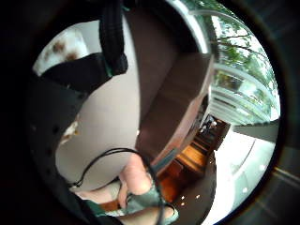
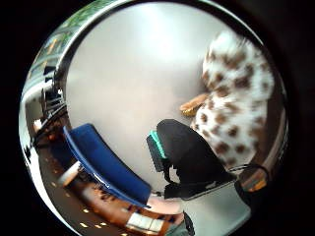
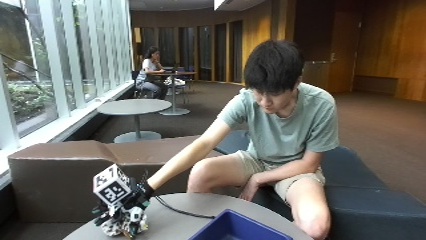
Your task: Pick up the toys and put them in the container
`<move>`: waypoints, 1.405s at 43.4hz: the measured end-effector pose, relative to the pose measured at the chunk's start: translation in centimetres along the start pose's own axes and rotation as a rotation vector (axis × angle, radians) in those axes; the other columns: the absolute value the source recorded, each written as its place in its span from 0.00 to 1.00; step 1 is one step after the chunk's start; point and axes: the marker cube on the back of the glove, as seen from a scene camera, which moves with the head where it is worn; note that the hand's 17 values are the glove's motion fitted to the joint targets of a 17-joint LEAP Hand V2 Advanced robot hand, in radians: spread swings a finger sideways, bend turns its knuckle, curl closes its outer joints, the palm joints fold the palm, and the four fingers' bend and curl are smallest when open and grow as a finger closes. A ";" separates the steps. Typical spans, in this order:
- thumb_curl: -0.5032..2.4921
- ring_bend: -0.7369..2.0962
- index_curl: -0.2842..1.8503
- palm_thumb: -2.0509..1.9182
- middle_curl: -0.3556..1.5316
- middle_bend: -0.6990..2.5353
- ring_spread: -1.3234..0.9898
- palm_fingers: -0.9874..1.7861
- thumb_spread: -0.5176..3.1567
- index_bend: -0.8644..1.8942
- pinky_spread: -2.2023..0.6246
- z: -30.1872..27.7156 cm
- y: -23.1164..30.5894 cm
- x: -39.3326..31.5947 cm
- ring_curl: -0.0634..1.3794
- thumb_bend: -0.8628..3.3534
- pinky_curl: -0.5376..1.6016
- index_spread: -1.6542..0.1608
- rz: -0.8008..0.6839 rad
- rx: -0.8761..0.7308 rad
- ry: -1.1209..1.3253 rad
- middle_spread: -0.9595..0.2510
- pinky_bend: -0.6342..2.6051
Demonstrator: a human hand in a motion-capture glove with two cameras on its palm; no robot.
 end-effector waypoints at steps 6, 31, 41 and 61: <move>0.28 0.51 0.16 0.51 0.23 0.22 0.62 0.26 0.48 0.31 0.78 2.8 -1.5 -1.2 0.39 0.20 0.47 0.78 0.075 0.058 -0.132 0.88 0.64; 0.41 0.63 0.22 0.70 0.34 0.42 0.47 0.65 0.47 0.48 0.65 -7.2 5.4 -5.1 0.45 0.28 0.42 0.74 -0.156 0.399 0.030 0.64 0.56; 0.45 0.62 0.24 0.70 0.37 0.43 0.45 0.65 0.43 0.50 0.64 -15.8 15.1 -10.1 0.45 0.28 0.43 0.73 -0.289 0.456 0.001 0.56 0.55; 0.54 0.63 0.28 0.69 0.43 0.43 0.44 0.63 0.37 0.51 0.64 -19.6 28.2 -24.4 0.46 0.28 0.45 0.71 -0.754 0.516 0.019 0.50 0.56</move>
